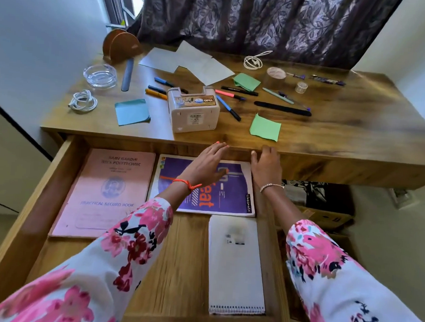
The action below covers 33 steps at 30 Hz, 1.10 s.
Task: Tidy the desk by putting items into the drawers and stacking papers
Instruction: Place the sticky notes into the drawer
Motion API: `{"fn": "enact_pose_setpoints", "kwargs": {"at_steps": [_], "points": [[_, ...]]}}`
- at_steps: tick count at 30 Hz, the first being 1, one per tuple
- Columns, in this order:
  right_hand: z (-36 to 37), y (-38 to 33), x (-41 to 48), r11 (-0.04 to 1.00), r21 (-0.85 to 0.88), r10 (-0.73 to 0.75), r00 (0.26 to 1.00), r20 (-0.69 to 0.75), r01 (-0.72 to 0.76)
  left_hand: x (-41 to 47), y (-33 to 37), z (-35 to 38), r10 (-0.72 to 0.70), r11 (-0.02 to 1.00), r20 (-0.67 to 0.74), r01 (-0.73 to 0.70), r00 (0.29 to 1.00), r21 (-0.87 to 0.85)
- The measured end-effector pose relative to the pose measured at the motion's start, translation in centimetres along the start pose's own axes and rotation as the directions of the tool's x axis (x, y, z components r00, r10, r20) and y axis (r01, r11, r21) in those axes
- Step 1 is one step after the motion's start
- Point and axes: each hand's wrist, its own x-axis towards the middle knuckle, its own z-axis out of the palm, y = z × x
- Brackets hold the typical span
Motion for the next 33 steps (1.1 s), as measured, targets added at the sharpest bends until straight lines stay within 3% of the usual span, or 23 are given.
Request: {"fn": "enact_pose_setpoints", "kwargs": {"at_steps": [10,14,17,21,29,33], "points": [[0.4,1.5,9.9,0.940,0.133,0.319,0.947,-0.028,-0.313,8.1,-0.9,1.1,-0.080,0.995,0.199,0.066,0.977,0.076],[1.1,1.9,12.0,0.920,0.063,0.385,0.922,0.049,-0.388,9.1,-2.1,2.4,-0.129,0.989,0.288,0.104,0.949,0.100],[1.7,2.1,12.9,0.872,0.026,0.485,0.870,0.088,-0.489,9.0,-2.6,3.4,-0.127,0.989,0.269,0.102,0.955,0.107],[1.7,2.1,13.7,0.747,0.178,0.614,0.767,0.185,-0.641,9.2,-2.9,3.4,-0.114,0.993,0.261,0.100,0.959,0.063],[0.4,2.5,11.3,0.587,0.578,0.593,0.787,0.170,-0.567,8.6,-2.4,2.8,-0.123,0.991,0.306,0.135,0.944,-0.018],[-0.3,2.2,8.6,0.439,0.714,0.422,0.826,0.373,-0.546,5.7,-3.0,1.7,-0.075,0.948,0.263,0.150,0.962,-0.280]]}}
